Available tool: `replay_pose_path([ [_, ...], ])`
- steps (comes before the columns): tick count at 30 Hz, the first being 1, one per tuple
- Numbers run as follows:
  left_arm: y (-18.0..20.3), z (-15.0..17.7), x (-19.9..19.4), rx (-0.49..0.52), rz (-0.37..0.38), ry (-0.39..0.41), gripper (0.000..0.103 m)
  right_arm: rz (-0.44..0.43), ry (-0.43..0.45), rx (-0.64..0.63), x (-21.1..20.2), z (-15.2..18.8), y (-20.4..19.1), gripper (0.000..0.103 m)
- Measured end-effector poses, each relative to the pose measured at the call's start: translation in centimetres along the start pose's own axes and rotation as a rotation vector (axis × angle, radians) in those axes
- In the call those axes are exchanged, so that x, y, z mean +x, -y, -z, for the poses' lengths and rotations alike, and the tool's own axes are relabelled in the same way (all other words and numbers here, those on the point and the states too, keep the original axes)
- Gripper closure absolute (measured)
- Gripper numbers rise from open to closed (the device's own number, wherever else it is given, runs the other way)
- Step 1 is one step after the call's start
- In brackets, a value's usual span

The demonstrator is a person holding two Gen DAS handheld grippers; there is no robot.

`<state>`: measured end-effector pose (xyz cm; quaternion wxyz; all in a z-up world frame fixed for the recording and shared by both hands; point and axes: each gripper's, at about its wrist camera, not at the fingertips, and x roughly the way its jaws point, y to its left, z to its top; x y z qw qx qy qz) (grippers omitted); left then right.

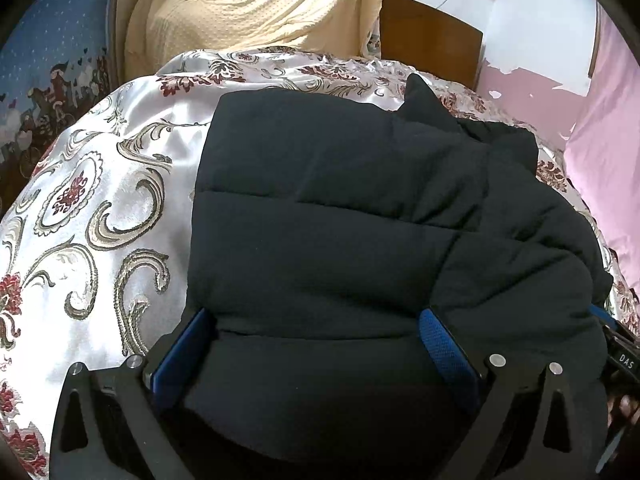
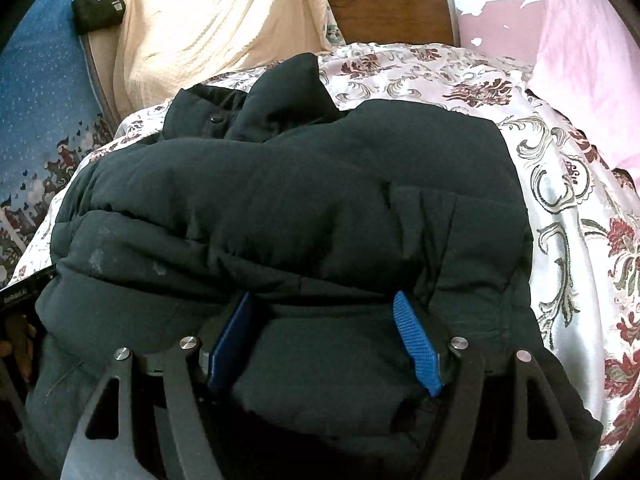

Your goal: Fold large clothes

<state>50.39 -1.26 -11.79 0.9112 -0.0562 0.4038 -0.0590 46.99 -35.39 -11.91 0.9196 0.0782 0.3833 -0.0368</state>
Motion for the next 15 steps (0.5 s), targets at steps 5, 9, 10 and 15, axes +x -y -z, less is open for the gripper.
replay_pose_path([
  [5, -0.9, 0.1, -0.2, -0.040, 0.056, 0.013, 0.000, -0.005, -0.001, 0.004, 0.1, 0.0, 0.1, 0.035],
  [9, -1.0, 0.2, -0.5, -0.055, 0.071, 0.005, 0.000, -0.021, -0.009, 0.009, -0.2, -0.1, 0.0, 0.029],
  [10, -1.1, 0.1, -0.8, -0.056, 0.066, -0.016, 0.000, -0.027, -0.019, 0.006, -0.4, -0.2, -0.1, 0.027],
  [15, -0.8, -2.3, -3.0, 0.018, 0.003, -0.151, 0.000, -0.074, -0.142, 0.021, -2.7, -1.1, 0.1, 0.013],
])
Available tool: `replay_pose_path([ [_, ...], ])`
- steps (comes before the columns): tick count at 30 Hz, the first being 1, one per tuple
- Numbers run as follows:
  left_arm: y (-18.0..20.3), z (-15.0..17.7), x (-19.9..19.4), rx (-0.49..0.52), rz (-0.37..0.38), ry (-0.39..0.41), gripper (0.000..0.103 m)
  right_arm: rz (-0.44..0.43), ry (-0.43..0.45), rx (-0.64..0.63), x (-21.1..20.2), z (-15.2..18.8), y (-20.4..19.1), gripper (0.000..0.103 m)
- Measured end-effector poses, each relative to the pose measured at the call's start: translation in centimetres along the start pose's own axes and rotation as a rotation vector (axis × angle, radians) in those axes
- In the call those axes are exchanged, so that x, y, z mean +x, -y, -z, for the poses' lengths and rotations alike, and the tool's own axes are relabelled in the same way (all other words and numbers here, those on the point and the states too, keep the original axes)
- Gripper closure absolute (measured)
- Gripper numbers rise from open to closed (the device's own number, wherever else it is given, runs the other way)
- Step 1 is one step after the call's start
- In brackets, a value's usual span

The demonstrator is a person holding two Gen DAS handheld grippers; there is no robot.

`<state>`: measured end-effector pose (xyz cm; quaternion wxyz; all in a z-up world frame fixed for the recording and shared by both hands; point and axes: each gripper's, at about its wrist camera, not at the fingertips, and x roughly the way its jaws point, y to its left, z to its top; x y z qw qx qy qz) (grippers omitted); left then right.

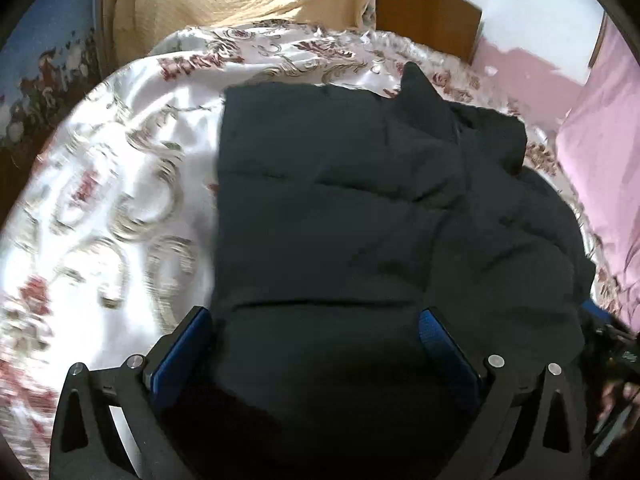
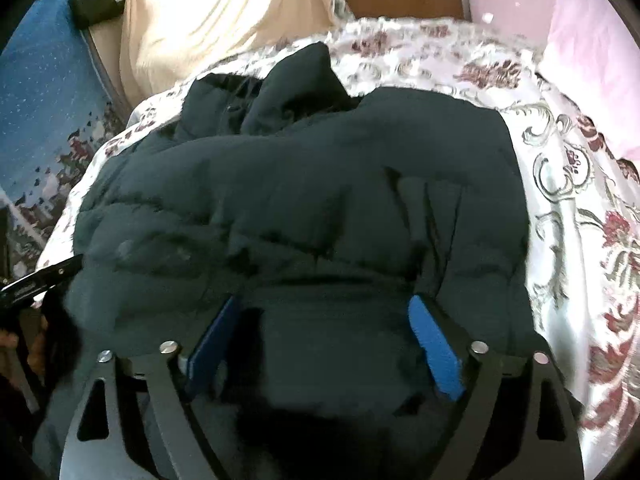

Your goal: Fold large clothes

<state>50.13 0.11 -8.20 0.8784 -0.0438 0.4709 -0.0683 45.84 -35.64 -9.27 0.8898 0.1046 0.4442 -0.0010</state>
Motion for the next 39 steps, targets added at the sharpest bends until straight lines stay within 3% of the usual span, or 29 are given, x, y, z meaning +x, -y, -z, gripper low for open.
replay_pose_path([
  [4, -0.2, -1.9, -2.0, 0.031, -0.017, -0.009, 0.000, 0.037, -0.110, 0.013, -1.8, -0.7, 0.5, 0.007],
  [8, -0.1, -4.6, -2.8, 0.085, -0.005, -0.044, 0.000, 0.025, -0.160, -0.021, -3.5, -2.1, 0.7, 0.003],
  [14, 0.6, -11.8, -1.5, 0.079, 0.024, -0.016, 0.000, -0.020, -0.048, -0.236, -6.1, -7.6, -1.0, 0.002],
  [21, 5.4, -20.2, 2.3, 0.077, 0.096, 0.092, 0.000, -0.023, 0.062, -0.069, -1.0, -17.3, 0.2, 0.002],
  [25, 9.3, -23.2, 6.1, 0.144, 0.103, 0.064, 0.000, -0.021, 0.117, 0.014, 1.8, -21.5, 0.2, 0.002],
  [28, 11.4, -24.1, 9.1, 0.182, 0.054, 0.039, 0.000, -0.039, 0.064, 0.080, 4.8, -23.1, -0.8, 0.002],
  [32, 12.4, -24.2, 11.9, 0.170, -0.011, 0.010, 0.000, 0.008, 0.012, 0.073, 8.6, -23.6, -2.5, 0.004],
  [33, 12.4, -24.2, 12.1, 0.163, -0.014, 0.023, 0.009, 0.012, 0.010, 0.067, 9.4, -23.7, -2.8, 0.013],
  [34, 12.0, -24.1, 12.2, 0.154, -0.005, 0.029, 0.031, 0.026, 0.006, 0.064, 10.1, -23.7, -3.0, 0.023],
  [35, 11.8, -24.0, 12.4, 0.139, 0.014, 0.022, 0.045, 0.036, -0.002, 0.065, 10.6, -23.9, -2.8, 0.047],
  [36, 11.6, -24.0, 12.7, 0.125, 0.037, 0.008, 0.076, 0.059, -0.028, 0.080, 11.6, -23.8, -2.8, 0.067],
  [37, 11.2, -23.8, 12.9, 0.113, 0.089, -0.011, 0.094, 0.062, -0.043, 0.094, 11.9, -23.8, -2.6, 0.075],
  [39, 10.9, -23.3, 12.2, 0.121, 0.108, 0.031, 0.095, 0.064, -0.043, 0.091, 11.8, -23.4, -2.4, 0.085],
])
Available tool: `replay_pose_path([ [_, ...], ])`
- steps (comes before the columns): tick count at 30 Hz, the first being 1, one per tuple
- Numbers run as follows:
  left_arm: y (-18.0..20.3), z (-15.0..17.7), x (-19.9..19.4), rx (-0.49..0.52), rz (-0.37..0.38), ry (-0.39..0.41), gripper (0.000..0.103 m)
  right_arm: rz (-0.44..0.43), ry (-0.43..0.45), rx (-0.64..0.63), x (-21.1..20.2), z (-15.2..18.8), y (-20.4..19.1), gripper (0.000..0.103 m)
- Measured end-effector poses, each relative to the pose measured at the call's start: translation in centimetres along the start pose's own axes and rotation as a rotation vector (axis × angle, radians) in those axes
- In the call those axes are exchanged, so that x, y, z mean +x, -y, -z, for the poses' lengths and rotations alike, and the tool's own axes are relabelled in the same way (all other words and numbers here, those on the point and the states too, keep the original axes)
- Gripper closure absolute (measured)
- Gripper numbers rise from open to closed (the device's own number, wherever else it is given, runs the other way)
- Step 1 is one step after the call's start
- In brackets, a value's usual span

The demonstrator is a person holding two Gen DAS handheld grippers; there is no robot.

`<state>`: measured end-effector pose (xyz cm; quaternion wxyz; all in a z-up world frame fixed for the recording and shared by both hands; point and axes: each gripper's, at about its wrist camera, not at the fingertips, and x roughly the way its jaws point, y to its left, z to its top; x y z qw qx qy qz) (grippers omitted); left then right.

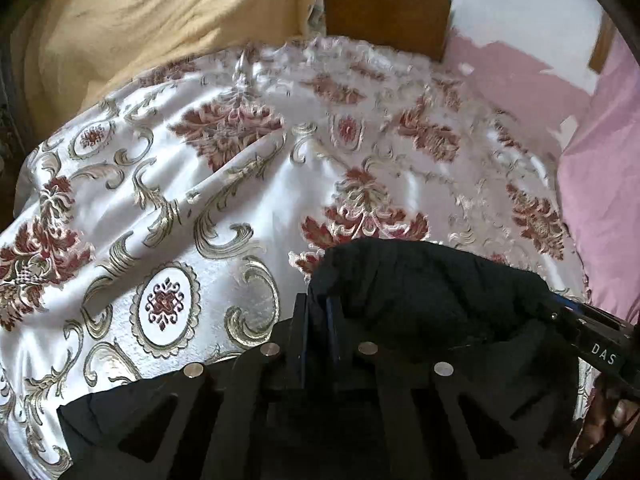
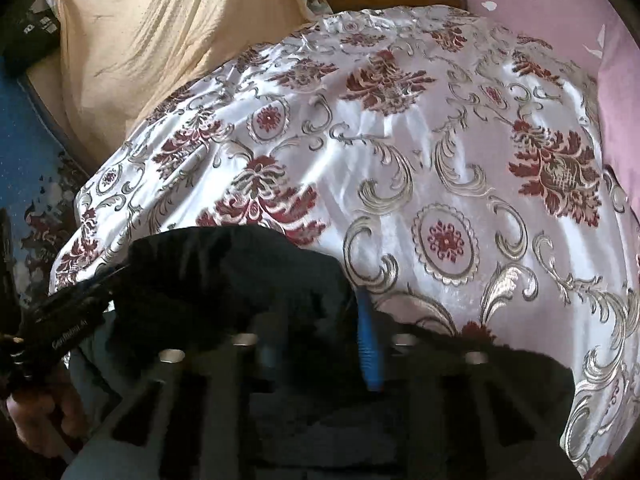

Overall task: Fold large clothes
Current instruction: 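Grasp the jacket hem with the left tool while the right tool grasps it too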

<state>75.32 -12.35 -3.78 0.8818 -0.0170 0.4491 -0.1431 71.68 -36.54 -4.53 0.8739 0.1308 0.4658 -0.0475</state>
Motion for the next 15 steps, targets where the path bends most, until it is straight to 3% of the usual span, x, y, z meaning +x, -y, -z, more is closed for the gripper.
replay_pose_path([
  [3, 0.5, 0.9, -2.3, 0.044, -0.003, 0.053, 0.096, 0.013, 0.039, -0.055, -2.2, 0.9, -0.2, 0.092],
  [9, 0.6, 2.9, -9.4, 0.080, -0.013, 0.105, 0.097, 0.000, 0.106, -0.118, -7.8, 2.4, 0.0, 0.094],
  [15, 1.5, 6.4, -15.9, 0.121, -0.013, 0.155, 0.098, -0.011, 0.183, -0.144, -14.2, 6.2, 0.7, 0.097],
])
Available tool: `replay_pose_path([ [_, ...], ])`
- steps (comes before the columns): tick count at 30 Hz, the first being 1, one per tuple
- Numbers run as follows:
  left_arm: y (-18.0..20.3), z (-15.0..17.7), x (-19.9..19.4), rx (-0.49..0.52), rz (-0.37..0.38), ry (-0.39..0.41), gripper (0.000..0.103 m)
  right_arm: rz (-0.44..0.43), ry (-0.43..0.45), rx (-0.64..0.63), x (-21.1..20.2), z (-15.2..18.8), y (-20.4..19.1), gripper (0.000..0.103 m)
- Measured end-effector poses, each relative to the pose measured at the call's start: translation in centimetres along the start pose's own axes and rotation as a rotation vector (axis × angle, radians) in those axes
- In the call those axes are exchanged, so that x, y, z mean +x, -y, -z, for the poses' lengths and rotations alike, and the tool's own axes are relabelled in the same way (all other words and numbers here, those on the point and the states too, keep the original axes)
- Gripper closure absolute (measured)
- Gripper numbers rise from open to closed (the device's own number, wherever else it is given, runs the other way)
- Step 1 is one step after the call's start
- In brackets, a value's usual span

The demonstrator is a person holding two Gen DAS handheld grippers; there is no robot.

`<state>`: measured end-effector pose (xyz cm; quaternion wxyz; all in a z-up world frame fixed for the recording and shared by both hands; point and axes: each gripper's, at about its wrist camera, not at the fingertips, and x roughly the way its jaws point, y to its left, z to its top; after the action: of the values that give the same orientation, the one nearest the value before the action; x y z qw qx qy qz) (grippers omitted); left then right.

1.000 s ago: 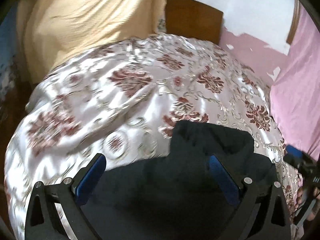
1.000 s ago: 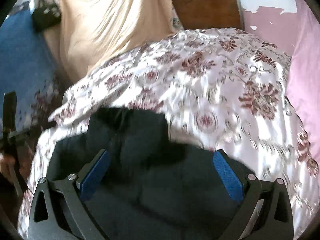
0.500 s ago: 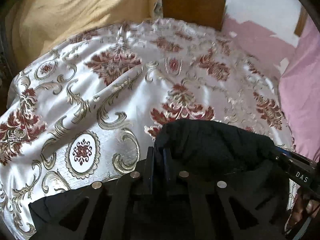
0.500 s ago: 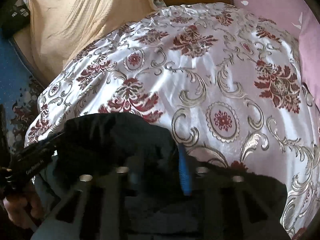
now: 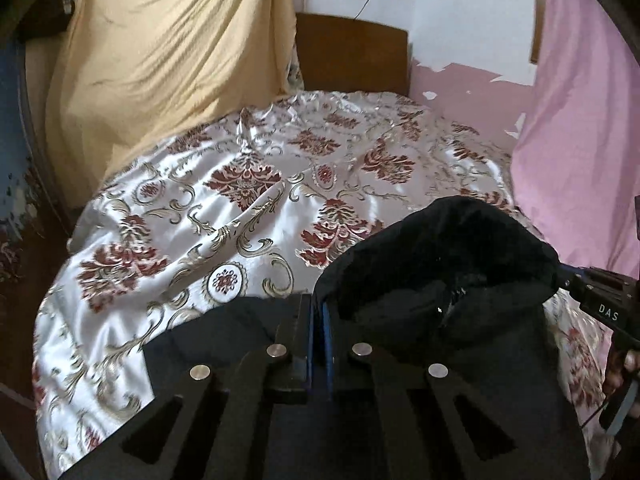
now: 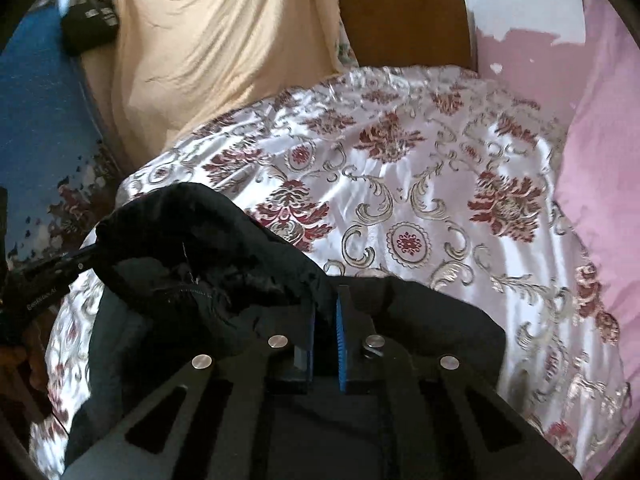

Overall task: Fold large clothes
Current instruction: 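Grasp the jacket hem with the left tool while the right tool grasps it too, then fold the hem up toward the collar with both tools and open them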

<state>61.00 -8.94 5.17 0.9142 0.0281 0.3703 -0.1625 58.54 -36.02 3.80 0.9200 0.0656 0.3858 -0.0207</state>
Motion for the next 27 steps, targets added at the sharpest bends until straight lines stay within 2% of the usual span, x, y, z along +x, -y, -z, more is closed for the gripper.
replay_pose_path([
  [4, -0.5, 3.1, -3.2, -0.028, 0.028, 0.042, 0.099, 0.016, 0.070, -0.061, -4.1, 3.0, -0.5, 0.097],
  [8, -1.3, 6.9, -2.1, -0.068, 0.016, 0.023, 0.099, 0.034, 0.095, -0.121, -4.9, 6.8, -1.0, 0.097],
  [11, -1.7, 8.7, 0.0, -0.106, 0.009, -0.001, 0.099, 0.074, 0.060, -0.151, -2.8, 9.1, -1.1, 0.098],
  [18, -2.0, 11.9, 5.5, -0.120, 0.008, -0.044, 0.099, 0.131, 0.017, -0.163, 2.5, 12.1, -0.6, 0.098],
  [23, -1.7, 13.0, 7.0, -0.144, 0.012, -0.009, 0.099, 0.143, 0.044, -0.158, 4.7, 14.0, -0.7, 0.098],
  [27, -0.9, 13.2, 6.6, -0.108, -0.021, 0.019, 0.098, 0.165, 0.041, -0.163, 5.4, 14.3, -1.1, 0.097],
])
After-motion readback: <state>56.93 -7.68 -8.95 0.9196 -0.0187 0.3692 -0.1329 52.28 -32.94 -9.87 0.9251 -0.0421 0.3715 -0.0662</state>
